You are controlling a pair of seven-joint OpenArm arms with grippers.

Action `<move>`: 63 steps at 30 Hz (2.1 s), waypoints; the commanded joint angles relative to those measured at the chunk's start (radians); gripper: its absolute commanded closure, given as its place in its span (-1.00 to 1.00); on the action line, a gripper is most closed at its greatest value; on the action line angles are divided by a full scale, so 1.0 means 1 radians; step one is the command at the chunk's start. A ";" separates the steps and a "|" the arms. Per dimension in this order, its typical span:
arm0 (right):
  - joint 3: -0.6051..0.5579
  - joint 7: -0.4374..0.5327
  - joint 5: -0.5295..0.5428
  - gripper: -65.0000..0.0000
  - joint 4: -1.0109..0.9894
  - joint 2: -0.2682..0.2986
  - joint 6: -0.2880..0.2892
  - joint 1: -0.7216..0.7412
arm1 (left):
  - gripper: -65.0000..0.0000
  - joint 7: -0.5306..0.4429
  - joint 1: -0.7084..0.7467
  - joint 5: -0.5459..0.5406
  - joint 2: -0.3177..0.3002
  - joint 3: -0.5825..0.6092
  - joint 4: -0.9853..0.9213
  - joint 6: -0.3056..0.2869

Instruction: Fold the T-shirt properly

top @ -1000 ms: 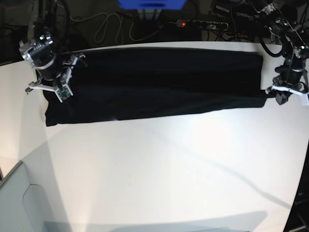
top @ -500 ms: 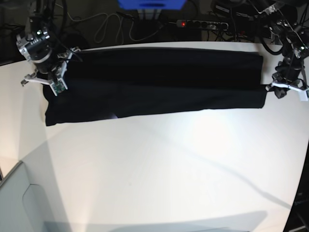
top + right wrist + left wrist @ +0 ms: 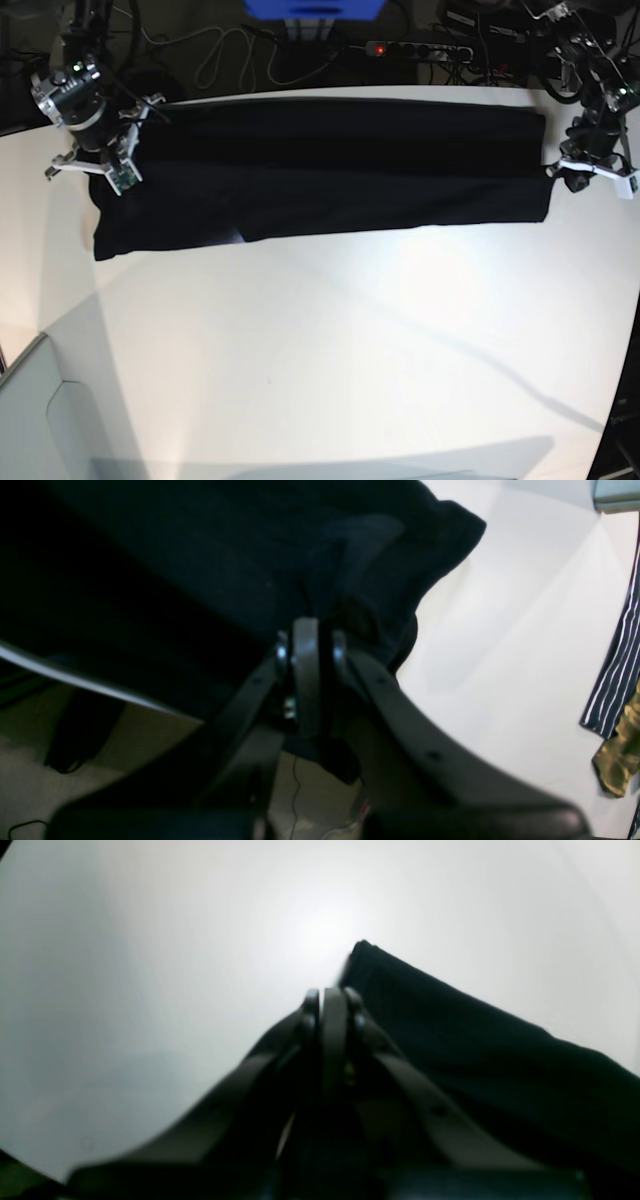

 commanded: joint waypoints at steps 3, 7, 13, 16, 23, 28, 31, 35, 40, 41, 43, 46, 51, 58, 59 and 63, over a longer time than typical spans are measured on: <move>0.001 0.009 0.001 1.00 0.014 0.009 0.023 0.000 | 1.00 -0.018 0.005 -0.002 -0.002 -0.007 0.011 -0.001; 0.001 0.008 0.001 1.00 0.014 0.009 0.025 0.000 | 1.00 -0.018 0.005 0.002 0.012 -0.007 0.011 -0.001; 0.001 0.005 0.001 0.94 0.014 0.024 0.026 -0.001 | 1.00 -0.016 0.003 -0.001 0.012 -0.002 0.009 -0.001; 0.003 0.003 0.001 0.61 0.013 0.032 0.026 -0.018 | 1.00 -0.009 0.003 -0.005 0.012 -0.005 0.009 -0.001; 0.066 0.011 0.001 0.12 0.016 0.023 0.026 -0.015 | 0.20 -0.006 0.025 -0.007 0.014 -0.007 0.020 0.001; 0.107 0.012 0.006 0.12 0.017 -0.003 0.026 0.000 | -0.13 -0.015 0.038 -0.007 0.014 -0.015 0.021 0.001; 0.101 0.011 0.008 0.12 0.016 -0.008 0.026 0.009 | -0.13 -0.007 0.029 -0.008 0.014 -0.068 0.014 0.001; 0.035 0.009 0.004 0.12 0.005 -0.028 0.026 0.039 | -0.13 -0.007 -0.003 -0.008 0.012 -0.076 0.009 -0.001; -0.040 0.011 0.001 0.11 -0.109 -0.033 0.022 0.092 | -0.13 -0.010 -0.029 -0.007 0.014 -0.004 -0.038 -0.001; -0.034 0.011 0.001 0.11 -0.136 -0.034 0.022 0.100 | -0.13 -0.016 -0.029 -0.007 0.014 0.011 -0.057 -0.001; -0.034 0.012 0.001 0.11 -0.187 -0.034 0.022 0.121 | -0.13 -0.018 -0.031 -0.007 0.014 0.036 -0.100 -0.001; -0.034 0.012 0.001 0.11 -0.236 -0.030 0.022 0.140 | -0.13 -0.018 -0.038 -0.007 0.014 0.071 -0.138 -0.001; -0.034 0.012 0.000 0.11 -0.244 -0.028 0.022 0.141 | -0.13 -0.019 -0.041 -0.007 0.014 0.079 -0.187 -0.001; -0.037 0.012 0.000 0.11 -0.245 -0.028 0.022 0.143 | -0.13 -0.010 -0.035 -0.007 0.014 0.081 -0.229 -0.001; -0.037 0.012 0.000 0.11 -0.245 -0.028 0.022 0.143 | -0.13 -0.009 -0.035 -0.008 0.014 0.082 -0.238 -0.001; -0.040 0.012 0.000 0.11 -0.245 -0.028 0.022 0.144 | -0.11 -0.016 -0.018 -0.008 0.031 0.123 -0.256 -0.001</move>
